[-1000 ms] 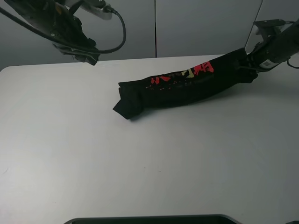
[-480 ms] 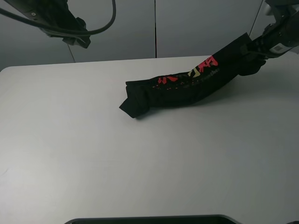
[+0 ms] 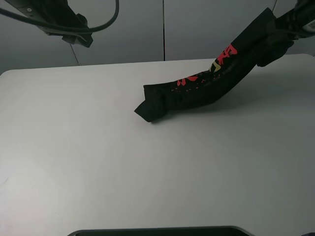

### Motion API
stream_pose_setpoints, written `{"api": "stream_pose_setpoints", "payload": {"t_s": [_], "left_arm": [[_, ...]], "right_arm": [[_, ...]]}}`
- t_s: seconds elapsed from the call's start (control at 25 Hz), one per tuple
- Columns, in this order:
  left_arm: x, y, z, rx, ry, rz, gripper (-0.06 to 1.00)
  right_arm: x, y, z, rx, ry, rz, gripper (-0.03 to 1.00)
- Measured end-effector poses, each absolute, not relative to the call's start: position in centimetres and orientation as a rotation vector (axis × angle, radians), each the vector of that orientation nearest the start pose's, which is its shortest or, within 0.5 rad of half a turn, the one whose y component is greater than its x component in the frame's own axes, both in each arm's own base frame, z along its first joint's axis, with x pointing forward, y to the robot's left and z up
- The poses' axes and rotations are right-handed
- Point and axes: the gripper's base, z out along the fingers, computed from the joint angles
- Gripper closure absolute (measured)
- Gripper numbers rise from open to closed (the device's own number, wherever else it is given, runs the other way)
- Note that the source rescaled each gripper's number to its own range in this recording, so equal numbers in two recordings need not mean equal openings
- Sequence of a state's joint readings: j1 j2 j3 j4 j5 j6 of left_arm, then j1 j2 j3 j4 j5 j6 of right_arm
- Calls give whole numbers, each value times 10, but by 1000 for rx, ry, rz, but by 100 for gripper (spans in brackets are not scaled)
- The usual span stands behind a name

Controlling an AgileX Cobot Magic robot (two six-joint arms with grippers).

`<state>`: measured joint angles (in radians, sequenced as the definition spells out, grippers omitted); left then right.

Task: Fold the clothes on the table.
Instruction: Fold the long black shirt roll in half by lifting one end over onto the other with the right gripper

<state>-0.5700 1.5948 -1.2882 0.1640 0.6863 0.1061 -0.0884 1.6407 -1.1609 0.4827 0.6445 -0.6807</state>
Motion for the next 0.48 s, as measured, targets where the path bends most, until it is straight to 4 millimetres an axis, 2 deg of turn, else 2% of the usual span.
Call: {"api": "stream_pose_setpoints", "payload": {"t_s": [0.24, 0.36, 0.48], "left_arm": [[300, -181, 300, 923, 2290, -16, 22], [300, -181, 300, 923, 2290, -16, 22], [300, -181, 300, 922, 2291, -18, 22]], "right_arm": [[337, -4, 275, -359, 2437, 202, 84], [336, -3, 275, -365, 2446, 210, 84], [336, 9, 275, -407, 2443, 227, 84]]}}
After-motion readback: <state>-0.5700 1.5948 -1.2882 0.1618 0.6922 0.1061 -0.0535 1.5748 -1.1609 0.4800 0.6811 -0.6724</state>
